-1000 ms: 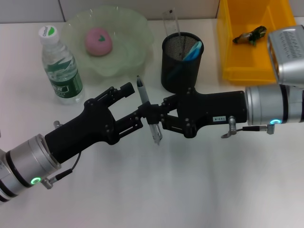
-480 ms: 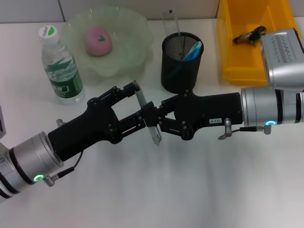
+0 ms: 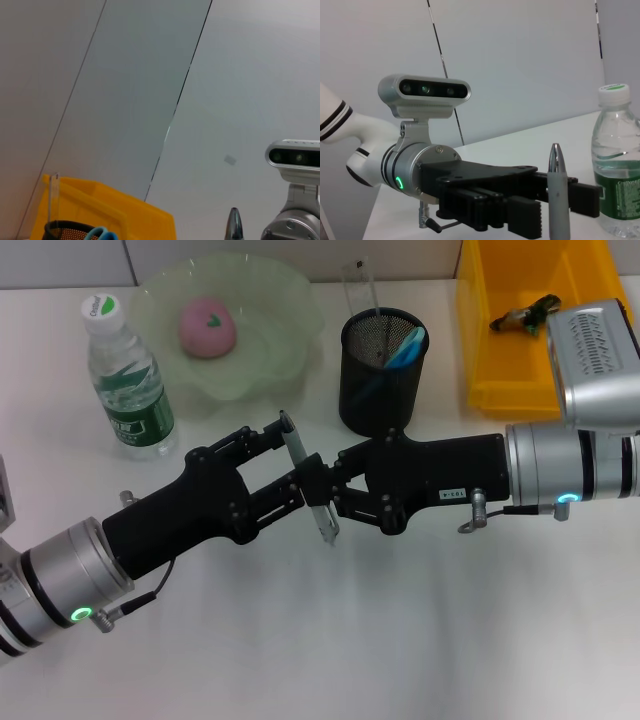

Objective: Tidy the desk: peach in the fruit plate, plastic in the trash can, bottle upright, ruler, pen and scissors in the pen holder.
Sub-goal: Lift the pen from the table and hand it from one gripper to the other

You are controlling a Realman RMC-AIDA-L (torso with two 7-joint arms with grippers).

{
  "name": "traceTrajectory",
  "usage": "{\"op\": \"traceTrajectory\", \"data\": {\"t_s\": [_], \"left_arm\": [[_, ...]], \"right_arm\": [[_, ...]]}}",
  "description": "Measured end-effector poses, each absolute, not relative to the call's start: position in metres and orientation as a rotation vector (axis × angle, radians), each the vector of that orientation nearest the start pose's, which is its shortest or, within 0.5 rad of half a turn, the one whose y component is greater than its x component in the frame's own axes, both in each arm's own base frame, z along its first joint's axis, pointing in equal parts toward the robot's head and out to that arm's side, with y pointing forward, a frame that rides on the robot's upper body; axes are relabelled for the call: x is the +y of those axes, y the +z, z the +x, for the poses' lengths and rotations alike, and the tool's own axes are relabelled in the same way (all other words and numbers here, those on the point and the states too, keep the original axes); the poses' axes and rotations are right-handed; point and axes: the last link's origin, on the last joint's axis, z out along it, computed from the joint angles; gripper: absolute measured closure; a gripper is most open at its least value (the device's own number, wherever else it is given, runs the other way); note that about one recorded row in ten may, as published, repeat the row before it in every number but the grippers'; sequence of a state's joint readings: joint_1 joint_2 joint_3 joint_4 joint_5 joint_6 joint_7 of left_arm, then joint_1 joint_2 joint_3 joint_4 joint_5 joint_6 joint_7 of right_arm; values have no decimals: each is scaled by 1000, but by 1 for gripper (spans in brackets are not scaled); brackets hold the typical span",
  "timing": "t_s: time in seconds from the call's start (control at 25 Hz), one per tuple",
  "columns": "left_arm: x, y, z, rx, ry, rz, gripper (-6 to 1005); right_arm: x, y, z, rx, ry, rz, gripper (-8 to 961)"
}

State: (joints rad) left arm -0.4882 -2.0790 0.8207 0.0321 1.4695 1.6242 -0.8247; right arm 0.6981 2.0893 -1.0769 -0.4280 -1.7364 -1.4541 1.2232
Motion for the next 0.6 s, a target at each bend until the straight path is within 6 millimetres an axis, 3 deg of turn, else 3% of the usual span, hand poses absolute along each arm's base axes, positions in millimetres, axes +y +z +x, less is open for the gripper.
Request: {"op": "traceTrajectory", "data": {"t_s": [0.12, 0.32, 0.6], "left_arm": [[267, -62, -261, -631, -1257, -2427, 249], [268, -62, -260, -627, -1254, -2433, 413], [269, -63, -258, -619, -1248, -2450, 456]], "right_arm": [[335, -71, 196, 343, 767, -2984, 829], [336, -72, 197, 344, 757, -2978, 829], [336, -72, 197, 342, 751, -2978, 829]]}}
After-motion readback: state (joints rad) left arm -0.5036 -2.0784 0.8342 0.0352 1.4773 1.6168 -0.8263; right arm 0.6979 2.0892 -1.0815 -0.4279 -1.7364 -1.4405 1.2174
